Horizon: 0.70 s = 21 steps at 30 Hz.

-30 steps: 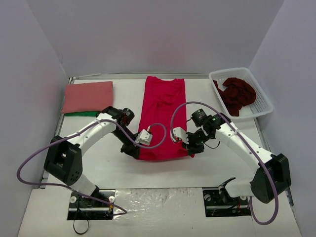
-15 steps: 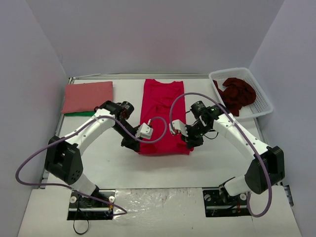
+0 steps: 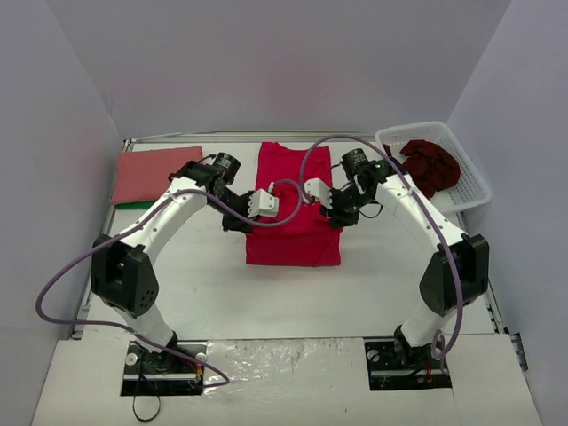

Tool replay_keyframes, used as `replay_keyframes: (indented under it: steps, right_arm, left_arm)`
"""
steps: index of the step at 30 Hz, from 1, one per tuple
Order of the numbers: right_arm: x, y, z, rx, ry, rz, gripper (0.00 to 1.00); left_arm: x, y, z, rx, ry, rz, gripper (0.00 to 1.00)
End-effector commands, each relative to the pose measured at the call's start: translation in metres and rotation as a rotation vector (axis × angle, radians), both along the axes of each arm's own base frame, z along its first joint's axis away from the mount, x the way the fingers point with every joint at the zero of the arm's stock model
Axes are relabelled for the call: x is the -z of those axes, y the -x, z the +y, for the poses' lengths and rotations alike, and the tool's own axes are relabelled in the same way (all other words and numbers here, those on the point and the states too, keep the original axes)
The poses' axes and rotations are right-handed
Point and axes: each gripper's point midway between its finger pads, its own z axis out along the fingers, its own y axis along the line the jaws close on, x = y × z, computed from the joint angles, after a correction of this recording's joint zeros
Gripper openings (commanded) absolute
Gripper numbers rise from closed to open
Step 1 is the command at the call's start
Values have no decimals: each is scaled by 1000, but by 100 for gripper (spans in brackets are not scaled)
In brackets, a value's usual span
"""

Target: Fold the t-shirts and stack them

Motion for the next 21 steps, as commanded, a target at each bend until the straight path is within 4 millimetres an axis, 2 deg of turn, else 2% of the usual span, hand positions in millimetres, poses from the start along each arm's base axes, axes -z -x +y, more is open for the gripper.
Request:
replay_keyframes:
  steps: [1,6,7,9,10,18,21]
  right_arm:
    - [-2,-23,-3,14,23,-24,0]
    - [-3,-54,-5,30,21,-54,0]
    - [3,-60,-5,32,26,-46,0]
    - [1,-73,-6,45,25,-62,0]
    - [6,-78,-7,49,30,-55,0]
    - [16,-108,-12,70,38,-62,0]
    - [26,-118,-15,71,60,-65,0]
  left_arm:
    - [-7,-26,4,-40,-18,-54,2]
    - [-13,-56,4,-67,-13,-103,2]
    - [-8,-62,6,-77,-21,-93,2]
    - [-13,-72,4,-82,-15,-112,2]
    - [-8,-78,6,-88,-19,-105,2]
    - [-3,-108,3,-100,-22,-116,2]
    - [1,-121,0,-104,-20,-127,2]
